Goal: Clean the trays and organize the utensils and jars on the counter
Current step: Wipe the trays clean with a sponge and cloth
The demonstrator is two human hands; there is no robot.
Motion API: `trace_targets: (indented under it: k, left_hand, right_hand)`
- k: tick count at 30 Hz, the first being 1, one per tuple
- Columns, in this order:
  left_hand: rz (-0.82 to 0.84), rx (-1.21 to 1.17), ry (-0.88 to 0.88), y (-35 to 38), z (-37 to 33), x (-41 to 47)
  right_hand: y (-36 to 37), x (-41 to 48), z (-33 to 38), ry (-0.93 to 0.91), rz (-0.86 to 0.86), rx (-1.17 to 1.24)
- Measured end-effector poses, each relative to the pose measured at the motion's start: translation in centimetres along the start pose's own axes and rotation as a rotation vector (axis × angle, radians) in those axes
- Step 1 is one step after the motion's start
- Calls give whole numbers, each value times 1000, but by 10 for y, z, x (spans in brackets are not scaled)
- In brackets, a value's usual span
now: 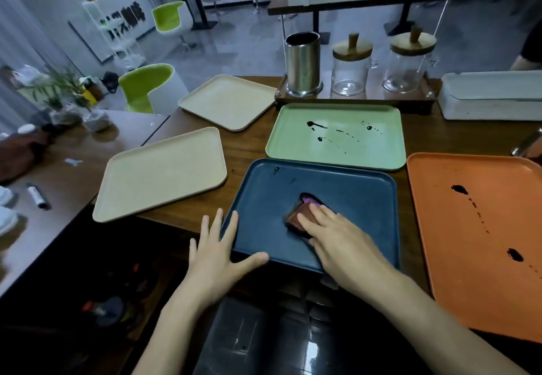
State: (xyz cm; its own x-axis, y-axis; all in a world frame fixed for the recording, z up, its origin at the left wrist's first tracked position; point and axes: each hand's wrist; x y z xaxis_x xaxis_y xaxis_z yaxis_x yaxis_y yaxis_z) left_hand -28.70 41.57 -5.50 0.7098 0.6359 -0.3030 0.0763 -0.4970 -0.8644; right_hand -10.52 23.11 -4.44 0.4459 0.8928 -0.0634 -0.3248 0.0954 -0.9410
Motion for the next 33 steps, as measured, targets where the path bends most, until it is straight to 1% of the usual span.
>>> trace_targets:
  k: [3, 4, 5, 8, 10, 14, 16, 17, 20, 21, 22, 24, 27, 28, 31, 33]
  left_hand:
    - [-25, 48, 31, 3, 4, 1]
    - [-42, 47, 44, 4, 6, 3]
    - [-55, 28, 54, 5, 8, 5]
    - [-60, -12, 90, 8, 10, 6]
    - [-78, 14, 79, 8, 7, 5]
    - [-94, 106, 53, 5, 1, 1]
    - [-93, 128, 55, 4, 1, 2]
    - [-91, 129, 58, 3, 2, 2]
    - [-78, 110, 62, 3, 3, 3]
    - [-74, 103, 69, 4, 4, 3]
    - [-69, 92, 77, 4, 5, 4]
    - [-64, 65, 80, 5, 6, 5]
    - [-45, 50, 73, 4, 7, 5]
    - [-40, 47, 70, 3, 7, 5]
    - [-36, 49, 50, 1, 6, 5]
    - [-39, 70, 38, 0, 5, 3]
  right_hand:
    - [-5, 9, -22, 262, -81, -20]
    - [-4, 19, -21, 320, -116, -27]
    - [-1, 33, -16, 327, -140, -39]
    - [17, 77, 23, 174, -139, -31]
    - [26, 91, 47, 88, -113, -32]
    - [23, 55, 56, -52, -49, -14]
    - [13, 25, 38, -57, -35, 0]
    - [7, 13, 23, -8, -39, 7]
    - [-13, 3, -28, 242, -117, -25]
    - [-15, 10, -38, 295, -141, -43]
    - [-13, 20, -42, 310, -155, -62]
    - [-2, 48, -32, 252, -163, -78]
    - [10, 97, 9, 38, -135, -59]
    - [11, 113, 23, -7, -118, -55]
    - [10, 148, 44, -72, -93, -73]
    - [15, 153, 40, -96, -70, -84]
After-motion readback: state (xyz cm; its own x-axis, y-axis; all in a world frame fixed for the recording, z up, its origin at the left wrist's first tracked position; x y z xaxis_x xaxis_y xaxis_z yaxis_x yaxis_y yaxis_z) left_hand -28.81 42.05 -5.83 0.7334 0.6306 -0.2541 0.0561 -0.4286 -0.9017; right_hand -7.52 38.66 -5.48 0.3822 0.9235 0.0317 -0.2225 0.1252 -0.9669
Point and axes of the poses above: each hand's wrist, its own x-axis towards the middle knuckle, its own y-axis out of the palm, z = x × y
